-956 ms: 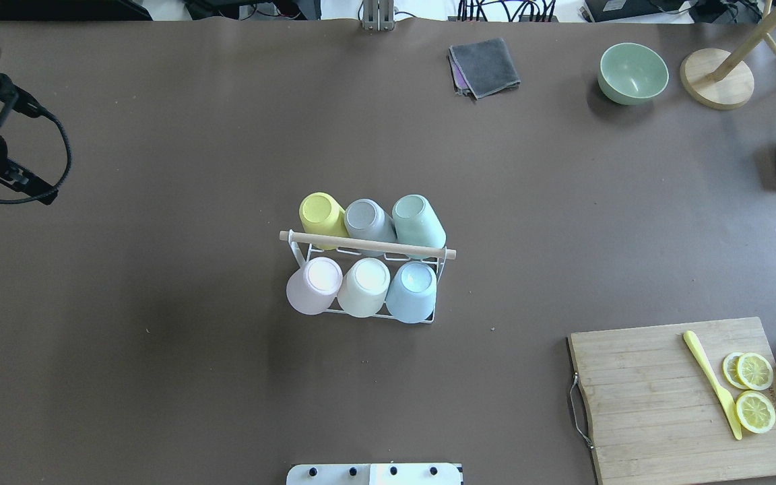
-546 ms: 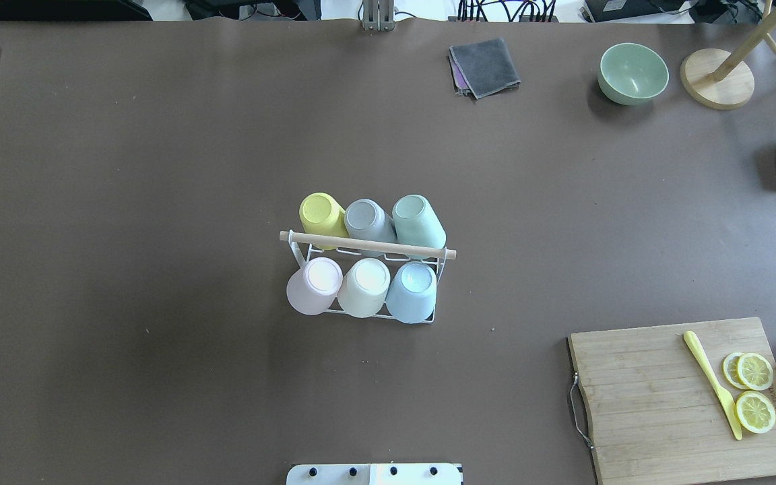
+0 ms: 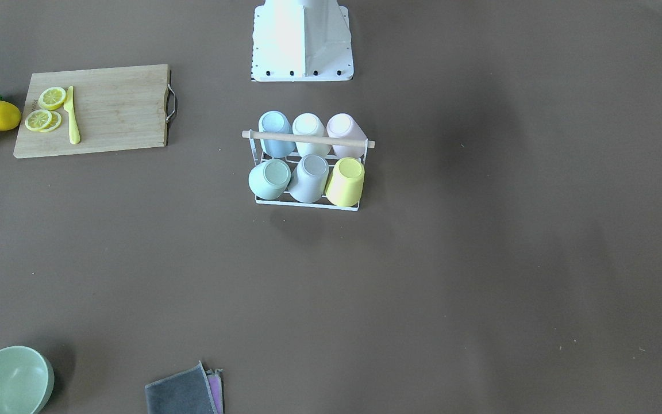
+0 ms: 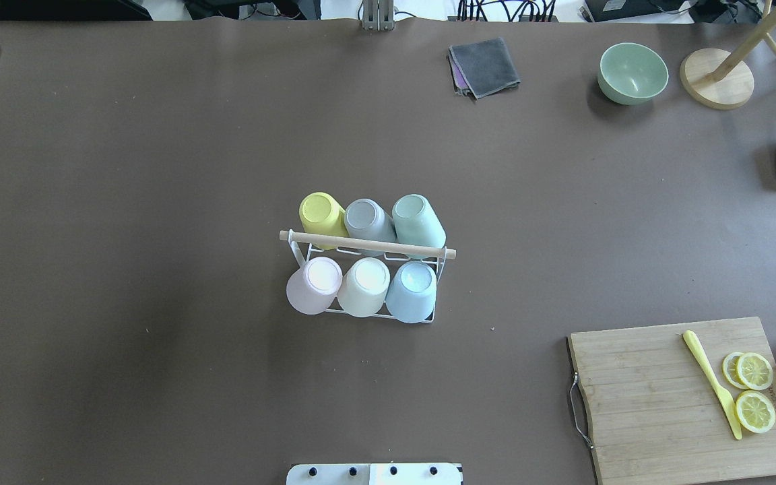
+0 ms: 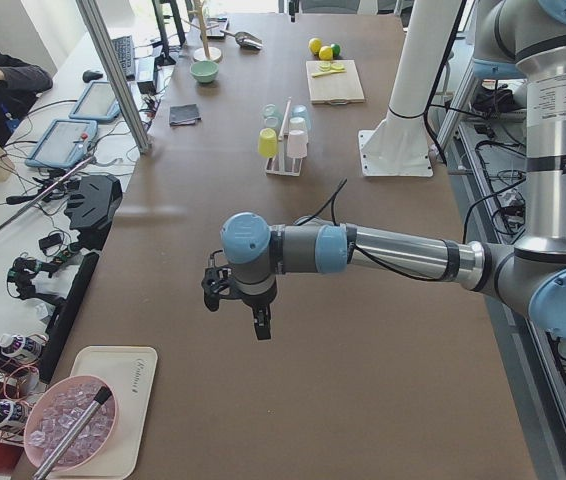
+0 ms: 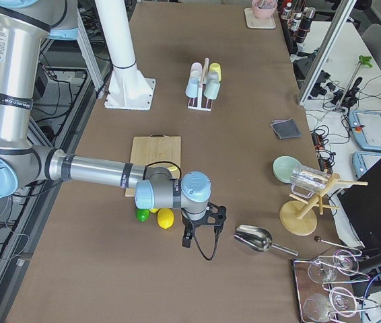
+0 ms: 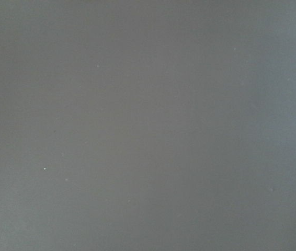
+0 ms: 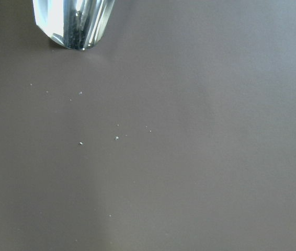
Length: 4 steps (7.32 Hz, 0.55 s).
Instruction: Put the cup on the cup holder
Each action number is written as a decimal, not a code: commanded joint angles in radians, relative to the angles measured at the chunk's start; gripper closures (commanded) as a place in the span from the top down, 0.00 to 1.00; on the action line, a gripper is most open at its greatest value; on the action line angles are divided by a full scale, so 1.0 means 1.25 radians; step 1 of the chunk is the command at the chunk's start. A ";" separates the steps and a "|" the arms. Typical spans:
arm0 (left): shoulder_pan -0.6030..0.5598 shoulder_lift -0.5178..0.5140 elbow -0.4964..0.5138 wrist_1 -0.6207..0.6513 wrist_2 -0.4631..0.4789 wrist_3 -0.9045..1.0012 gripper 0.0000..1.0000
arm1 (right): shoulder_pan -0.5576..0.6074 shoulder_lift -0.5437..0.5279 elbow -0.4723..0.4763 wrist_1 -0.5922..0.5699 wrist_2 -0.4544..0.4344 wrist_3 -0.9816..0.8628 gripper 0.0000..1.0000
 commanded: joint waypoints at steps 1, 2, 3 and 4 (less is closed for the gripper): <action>-0.023 0.031 0.007 0.002 0.008 0.160 0.99 | 0.078 0.000 0.035 -0.070 -0.004 -0.045 1.00; -0.023 0.031 0.006 0.002 0.008 0.162 0.99 | 0.081 0.002 0.052 -0.119 -0.006 -0.046 1.00; -0.020 0.028 0.011 0.000 0.010 0.158 0.99 | 0.072 0.002 0.073 -0.140 -0.008 -0.046 1.00; -0.019 0.019 0.017 -0.002 0.043 0.157 0.99 | 0.074 0.002 0.078 -0.141 -0.008 -0.047 1.00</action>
